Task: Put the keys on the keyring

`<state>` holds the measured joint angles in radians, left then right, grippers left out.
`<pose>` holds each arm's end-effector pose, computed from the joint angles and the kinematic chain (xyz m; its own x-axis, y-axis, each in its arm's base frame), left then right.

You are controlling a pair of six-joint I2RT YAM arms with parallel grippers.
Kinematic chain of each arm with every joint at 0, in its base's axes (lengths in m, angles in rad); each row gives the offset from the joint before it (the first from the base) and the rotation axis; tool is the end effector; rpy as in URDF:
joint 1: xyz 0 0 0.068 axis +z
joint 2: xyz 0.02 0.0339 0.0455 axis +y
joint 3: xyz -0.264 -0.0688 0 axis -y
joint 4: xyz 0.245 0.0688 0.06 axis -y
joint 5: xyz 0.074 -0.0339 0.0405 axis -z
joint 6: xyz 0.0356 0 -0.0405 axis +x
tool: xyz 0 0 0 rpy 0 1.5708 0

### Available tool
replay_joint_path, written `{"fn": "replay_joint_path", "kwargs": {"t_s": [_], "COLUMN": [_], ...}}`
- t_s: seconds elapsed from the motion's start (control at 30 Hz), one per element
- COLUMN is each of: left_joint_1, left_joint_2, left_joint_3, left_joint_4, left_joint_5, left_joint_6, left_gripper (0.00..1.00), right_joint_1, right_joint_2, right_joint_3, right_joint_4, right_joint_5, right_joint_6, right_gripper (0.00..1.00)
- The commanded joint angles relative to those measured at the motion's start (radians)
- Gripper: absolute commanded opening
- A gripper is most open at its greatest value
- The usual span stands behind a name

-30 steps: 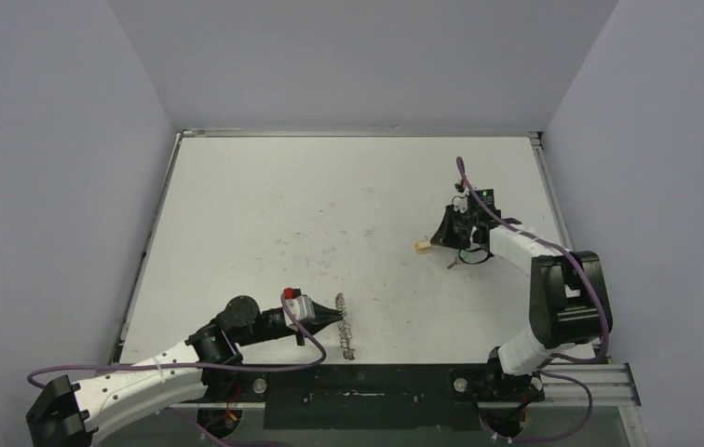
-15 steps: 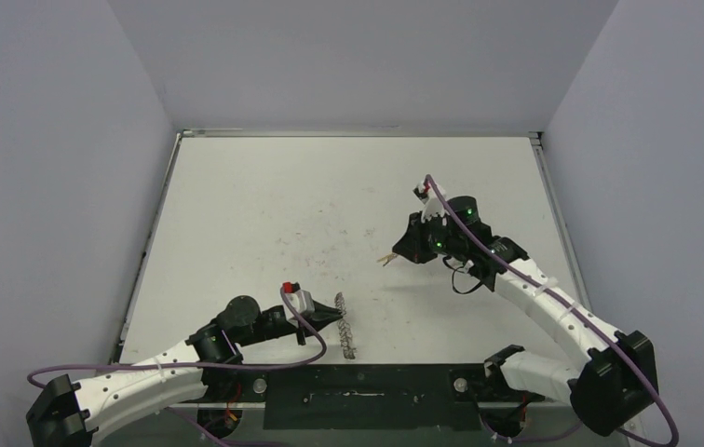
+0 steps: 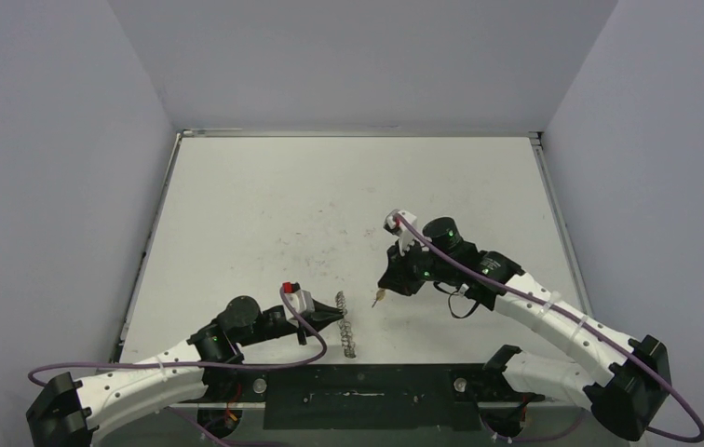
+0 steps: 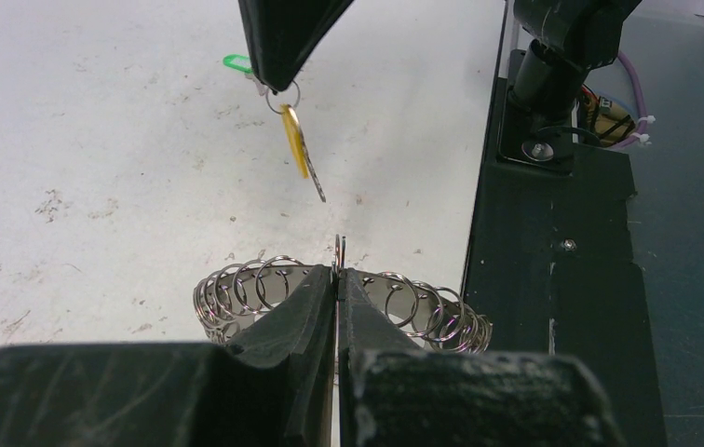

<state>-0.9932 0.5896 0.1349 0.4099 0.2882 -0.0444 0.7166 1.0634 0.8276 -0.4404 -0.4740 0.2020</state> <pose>0.0762 -0.1354 0.2018 -0.0670 0.0248 -0.9974 0.9562 0.2870 -0.0571 0.1600 0.1609 0.2792 -0.6334 -0.3150 -0.7068 -0.7408 0.5107 0.4363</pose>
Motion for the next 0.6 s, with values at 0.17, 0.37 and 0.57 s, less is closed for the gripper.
{"fn": "replay_joint_path", "kwargs": {"t_s": [0.17, 0.37, 0.57], "left_joint_1": [-0.004, -0.004, -0.004], "left_joint_2": [0.007, 0.011, 0.01], "left_joint_3": [0.01, 0.008, 0.006], "left_joint_4": [0.114, 0.121, 0.12], "left_joint_5": [0.02, 0.03, 0.037], "left_joint_6": [-0.003, 0.0, -0.001], "left_gripper": [0.0, 0.0, 0.0], "right_joint_1": [0.123, 0.205, 0.28], "right_joint_2": [-0.029, -0.006, 0.038], "right_joint_3": [0.019, 0.008, 0.039], "right_joint_4": [0.039, 0.11, 0.127], "right_joint_5": [-0.027, 0.003, 0.043], "right_joint_6": [0.019, 0.058, 0.056], "right_gripper": [0.0, 0.0, 0.0]}}
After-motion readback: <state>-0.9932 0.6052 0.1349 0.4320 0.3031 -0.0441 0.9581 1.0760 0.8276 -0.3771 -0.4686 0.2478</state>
